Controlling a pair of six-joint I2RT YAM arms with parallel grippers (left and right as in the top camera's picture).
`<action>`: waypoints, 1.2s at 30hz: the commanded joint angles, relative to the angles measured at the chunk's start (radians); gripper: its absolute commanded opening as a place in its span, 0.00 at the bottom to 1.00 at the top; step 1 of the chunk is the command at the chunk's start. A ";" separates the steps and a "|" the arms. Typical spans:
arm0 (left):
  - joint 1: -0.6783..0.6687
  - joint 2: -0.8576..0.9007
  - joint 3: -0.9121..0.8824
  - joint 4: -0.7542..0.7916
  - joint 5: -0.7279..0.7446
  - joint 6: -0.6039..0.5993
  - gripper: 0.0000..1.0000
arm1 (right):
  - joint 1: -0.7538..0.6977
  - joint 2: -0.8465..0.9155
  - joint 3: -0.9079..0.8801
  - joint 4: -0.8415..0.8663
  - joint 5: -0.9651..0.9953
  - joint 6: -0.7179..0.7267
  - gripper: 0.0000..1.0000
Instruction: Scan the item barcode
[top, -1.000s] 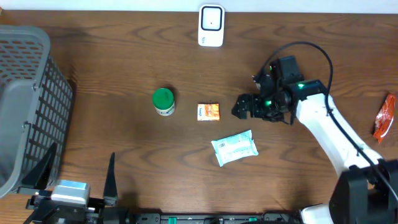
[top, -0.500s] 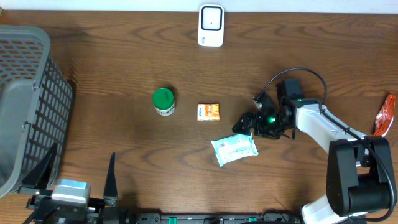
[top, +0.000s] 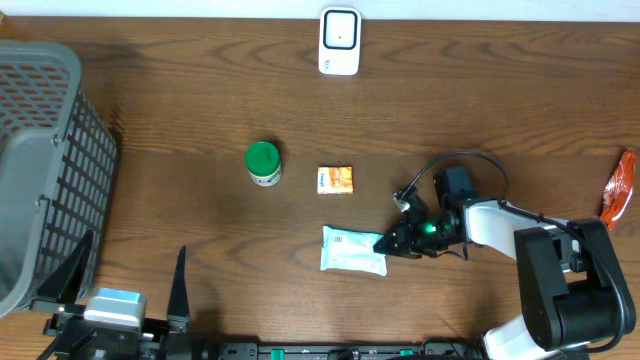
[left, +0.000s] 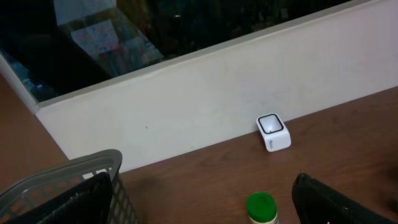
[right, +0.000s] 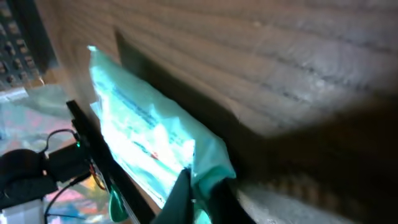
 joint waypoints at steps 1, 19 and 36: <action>-0.006 -0.011 0.000 0.001 0.013 0.005 0.93 | 0.009 0.029 -0.023 0.055 0.067 0.002 0.01; -0.006 -0.011 0.000 -0.011 0.013 0.005 0.93 | -0.155 -0.155 0.060 0.120 -0.088 0.098 0.01; -0.006 -0.011 0.000 -0.010 0.013 0.005 0.93 | 0.229 -0.155 0.060 -0.238 0.230 0.325 0.01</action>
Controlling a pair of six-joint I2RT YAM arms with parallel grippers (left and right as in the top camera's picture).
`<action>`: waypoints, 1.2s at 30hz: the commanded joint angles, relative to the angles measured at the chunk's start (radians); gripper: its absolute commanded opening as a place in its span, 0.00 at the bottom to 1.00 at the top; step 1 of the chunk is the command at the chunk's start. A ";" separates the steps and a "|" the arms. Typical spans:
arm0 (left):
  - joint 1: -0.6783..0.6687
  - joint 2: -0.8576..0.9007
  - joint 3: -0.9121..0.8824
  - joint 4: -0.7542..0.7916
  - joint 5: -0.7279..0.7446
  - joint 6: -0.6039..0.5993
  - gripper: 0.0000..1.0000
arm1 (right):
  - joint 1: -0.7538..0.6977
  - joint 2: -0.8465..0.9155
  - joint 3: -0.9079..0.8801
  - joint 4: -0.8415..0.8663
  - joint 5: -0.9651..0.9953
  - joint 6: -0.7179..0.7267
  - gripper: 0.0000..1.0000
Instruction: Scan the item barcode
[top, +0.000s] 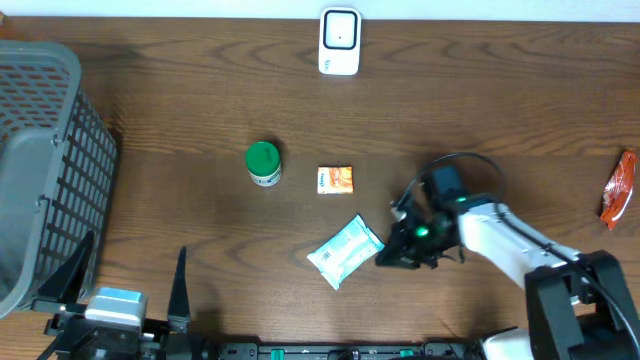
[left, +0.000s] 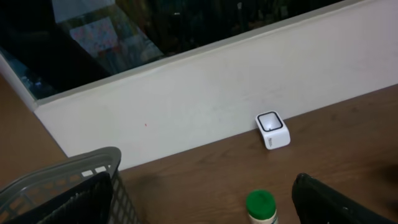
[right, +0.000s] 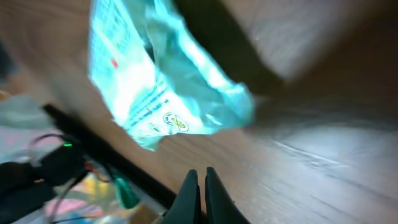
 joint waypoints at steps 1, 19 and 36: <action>-0.006 -0.011 0.000 0.000 0.013 0.005 0.93 | 0.147 -0.007 0.004 0.041 0.084 0.136 0.01; -0.006 -0.011 0.000 0.000 0.013 0.005 0.93 | 0.475 0.120 0.004 0.522 0.256 0.346 0.01; -0.006 -0.011 0.000 0.000 0.013 0.005 0.93 | 0.121 0.159 0.006 0.517 0.488 0.374 0.01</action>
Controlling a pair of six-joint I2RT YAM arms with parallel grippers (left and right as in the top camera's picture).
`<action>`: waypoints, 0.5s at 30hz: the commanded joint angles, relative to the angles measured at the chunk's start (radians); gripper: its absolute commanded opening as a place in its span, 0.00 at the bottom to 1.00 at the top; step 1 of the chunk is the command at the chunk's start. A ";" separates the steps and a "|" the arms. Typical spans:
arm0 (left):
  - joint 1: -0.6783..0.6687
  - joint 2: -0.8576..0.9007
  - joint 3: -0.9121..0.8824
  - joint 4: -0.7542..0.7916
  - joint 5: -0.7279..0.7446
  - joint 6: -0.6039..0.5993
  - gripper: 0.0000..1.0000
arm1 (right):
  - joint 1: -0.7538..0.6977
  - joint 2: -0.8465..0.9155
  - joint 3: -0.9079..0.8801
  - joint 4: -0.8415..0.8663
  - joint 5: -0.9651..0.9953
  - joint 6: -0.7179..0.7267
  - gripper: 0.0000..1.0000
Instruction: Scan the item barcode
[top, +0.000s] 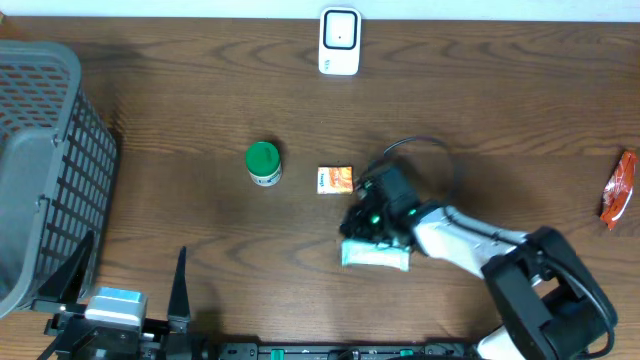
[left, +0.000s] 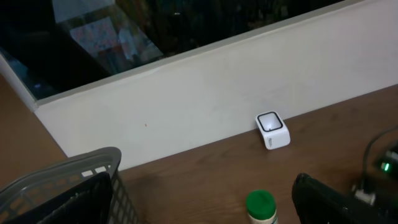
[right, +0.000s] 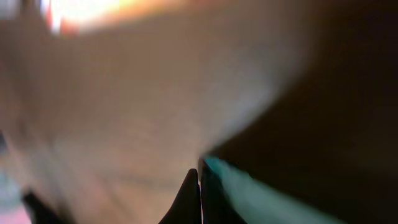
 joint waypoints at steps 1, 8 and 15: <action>-0.006 -0.011 0.000 0.000 0.013 0.005 0.92 | -0.126 0.030 -0.023 -0.015 0.211 0.002 0.01; -0.006 -0.011 0.000 0.000 0.013 0.005 0.93 | -0.256 -0.018 -0.002 0.005 0.021 -0.163 0.01; -0.006 -0.011 0.000 -0.001 0.013 0.005 0.93 | -0.323 -0.255 0.007 -0.311 -0.043 -0.156 0.90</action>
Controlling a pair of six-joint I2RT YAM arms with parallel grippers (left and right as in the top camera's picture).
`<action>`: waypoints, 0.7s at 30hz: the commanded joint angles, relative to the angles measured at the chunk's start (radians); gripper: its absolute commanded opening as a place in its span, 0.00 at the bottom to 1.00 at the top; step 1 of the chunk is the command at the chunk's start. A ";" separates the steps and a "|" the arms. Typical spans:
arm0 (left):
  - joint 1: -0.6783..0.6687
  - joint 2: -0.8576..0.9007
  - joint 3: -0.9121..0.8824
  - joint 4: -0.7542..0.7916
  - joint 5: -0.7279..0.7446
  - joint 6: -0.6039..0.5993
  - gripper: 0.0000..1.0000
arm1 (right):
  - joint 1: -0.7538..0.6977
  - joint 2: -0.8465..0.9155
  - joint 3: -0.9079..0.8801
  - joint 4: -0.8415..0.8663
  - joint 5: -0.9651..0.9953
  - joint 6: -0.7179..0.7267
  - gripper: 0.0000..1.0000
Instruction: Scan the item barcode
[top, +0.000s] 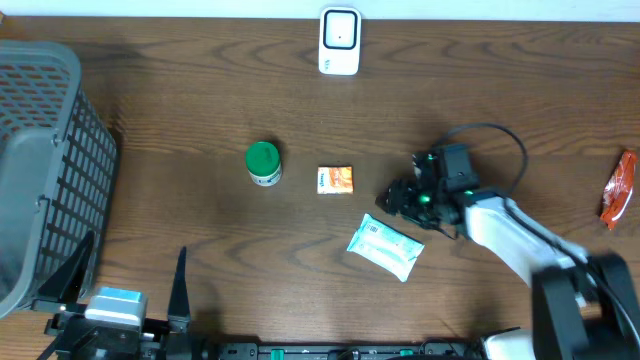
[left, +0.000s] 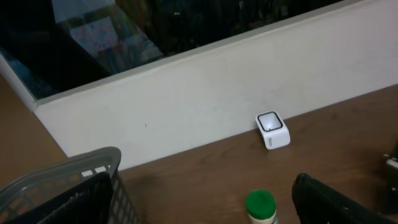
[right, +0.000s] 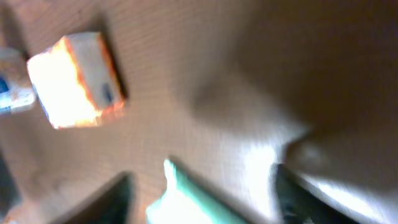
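The teal and white packet lies flat and tilted on the brown table, with a small dark-lined patch near its upper left end. My right gripper stands open just above it, apart from it. In the blurred right wrist view the packet's end shows between the spread fingers. The white scanner stands at the far edge and is also in the left wrist view. My left gripper is open at the near left, holding nothing.
A green-capped bottle and a small orange packet lie mid-table, left of the right gripper. A grey mesh basket fills the left side. A red packet lies at the right edge.
My right gripper was shut at the packet's upper edge; now it is open, farther right and back. The packet has turned to a new tilt. The left arm has not moved.
First my right gripper was shut at the right end of the packet lying level. Then the packet lay turned, the shut gripper beside it. Then the gripper was shut at its upper edge. Now the gripper is open and the packet lies tilted on the table.
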 joint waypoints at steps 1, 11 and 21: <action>-0.006 -0.011 0.000 0.000 0.013 0.005 0.93 | -0.045 -0.117 0.005 -0.160 -0.024 -0.017 0.88; -0.006 -0.011 0.000 -0.017 0.013 0.005 0.93 | -0.059 -0.374 -0.108 -0.396 0.058 0.108 0.97; -0.006 -0.011 0.000 -0.017 0.013 0.005 0.93 | 0.020 -0.396 -0.423 -0.060 0.002 0.401 0.99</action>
